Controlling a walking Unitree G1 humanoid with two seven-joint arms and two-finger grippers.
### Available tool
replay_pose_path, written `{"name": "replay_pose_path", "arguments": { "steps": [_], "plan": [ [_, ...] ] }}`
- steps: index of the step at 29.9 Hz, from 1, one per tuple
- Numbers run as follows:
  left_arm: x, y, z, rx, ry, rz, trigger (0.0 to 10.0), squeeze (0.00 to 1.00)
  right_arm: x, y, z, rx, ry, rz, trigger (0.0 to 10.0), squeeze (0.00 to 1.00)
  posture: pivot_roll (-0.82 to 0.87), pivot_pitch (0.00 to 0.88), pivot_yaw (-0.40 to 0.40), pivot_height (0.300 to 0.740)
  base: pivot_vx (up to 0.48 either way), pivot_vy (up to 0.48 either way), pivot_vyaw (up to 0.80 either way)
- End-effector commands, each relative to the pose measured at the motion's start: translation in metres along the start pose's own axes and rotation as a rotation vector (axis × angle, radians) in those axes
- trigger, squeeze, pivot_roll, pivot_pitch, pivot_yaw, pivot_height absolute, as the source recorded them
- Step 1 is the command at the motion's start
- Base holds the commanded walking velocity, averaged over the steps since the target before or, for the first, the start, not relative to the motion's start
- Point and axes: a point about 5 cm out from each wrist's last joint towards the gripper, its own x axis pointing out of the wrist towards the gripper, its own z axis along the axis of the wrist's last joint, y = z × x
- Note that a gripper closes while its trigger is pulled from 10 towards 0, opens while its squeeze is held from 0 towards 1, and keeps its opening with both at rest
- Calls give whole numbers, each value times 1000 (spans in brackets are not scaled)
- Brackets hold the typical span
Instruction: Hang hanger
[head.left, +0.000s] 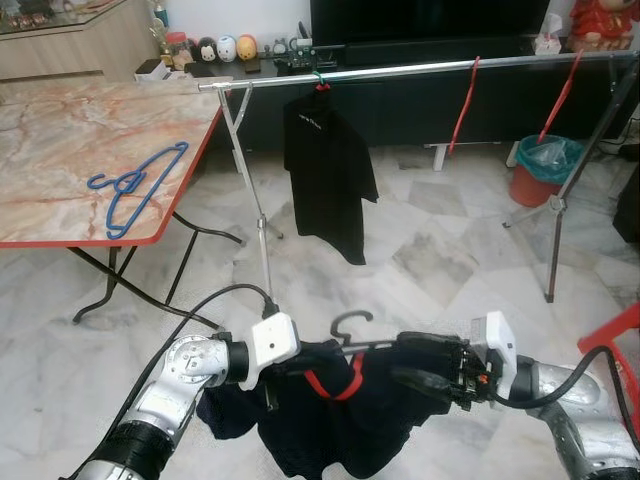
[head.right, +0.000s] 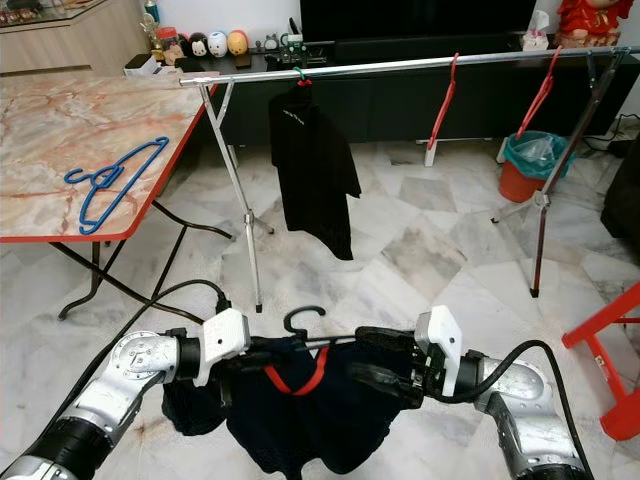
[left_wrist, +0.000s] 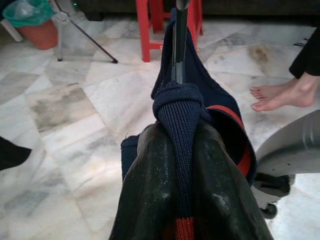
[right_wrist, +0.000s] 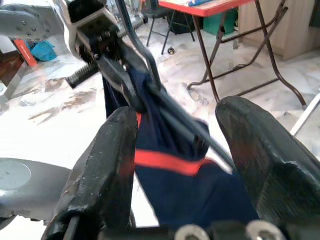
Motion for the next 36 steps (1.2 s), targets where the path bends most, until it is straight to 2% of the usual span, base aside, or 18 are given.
{"name": "replay_pose_path", "arguments": {
  "steps": [1, 5, 7, 9, 10, 11, 15, 21, 24, 25, 26, 27, 28, 32, 36],
  "plan": [
    [-1, 2, 10, 27, -23, -17, 10000, 0, 5, 2, 8, -17, -6, 46, 10000, 0, 2, 0, 55, 740, 0, 0, 0],
    [1, 3, 13, 27, -36, -10, 10000, 0, 8, -4, 10, -33, 7, 21, 10000, 0, 6, 0, 53, 740, 0, 0, 0],
    [1, 6, 11, -14, -53, 35, 10000, 0, 9, -8, 10, -41, -4, -28, 10000, 0, 4, 0, 54, 740, 0, 0, 0],
    [-1, 14, 10, -98, -109, 138, 10000, 0, 9, -19, 7, -67, -4, -174, 10000, 0, 3, 0, 58, 740, 0, 0, 0],
    [-5, 25, 8, -195, -167, 275, 10000, 0, 8, -30, 2, -59, -9, -321, 10000, 0, 0, 0, 59, 740, 0, 0, 0],
    [-7, 31, 4, -254, -189, 352, 10000, 0, 7, -33, -2, -22, -32, -386, 10000, 0, 0, 0, 58, 740, 0, 0, 0],
    [-10, 31, -10, -315, -169, 454, 10000, 0, 4, -36, -16, 29, -63, -547, 10000, 0, 6, 0, 58, 740, 0, 0, 0],
    [-9, 23, -36, -400, -88, 600, 10000, 0, -2, -40, -40, 140, -76, -810, 10000, 0, 1, 0, 58, 740, 0, 0, 0],
    [-12, 23, -48, -475, -68, 728, 10000, 0, 0, -33, -63, 215, -59, -891, 10000, 0, -8, 1, 60, 740, 0, 0, 0],
    [-13, 24, -49, -485, -68, 751, 10000, 0, 1, -31, -67, 222, -49, -904, 10000, 0, -8, 1, 60, 740, 0, 0, 0],
    [-17, 27, -53, -494, -54, 838, 10000, 0, 2, -27, -77, 288, -60, -957, 10000, 0, -9, 2, 61, 740, 0, 0, 0],
    [-17, 27, -53, -494, -54, 838, 10000, 0, 2, -27, -77, 288, -60, -957, 10000, 0, -9, 2, 61, 740, 0, 0, 0],
    [-20, 29, -55, -512, -58, 897, 10000, 0, 4, -25, -82, 313, -58, -1009, 10000, 0, -3, 2, 63, 740, 0, 0, 0],
    [-20, 31, -55, -506, -59, 962, 10000, 0, 8, -27, -80, 350, -132, -1102, 10000, 0, 3, 5, 63, 740, 0, 0, 0],
    [-13, 30, -53, -507, -70, 955, 10000, 0, 13, -30, -74, 300, -126, -1080, 10000, 0, -4, 3, 62, 740, 0, -255, 0]
  ]
}}
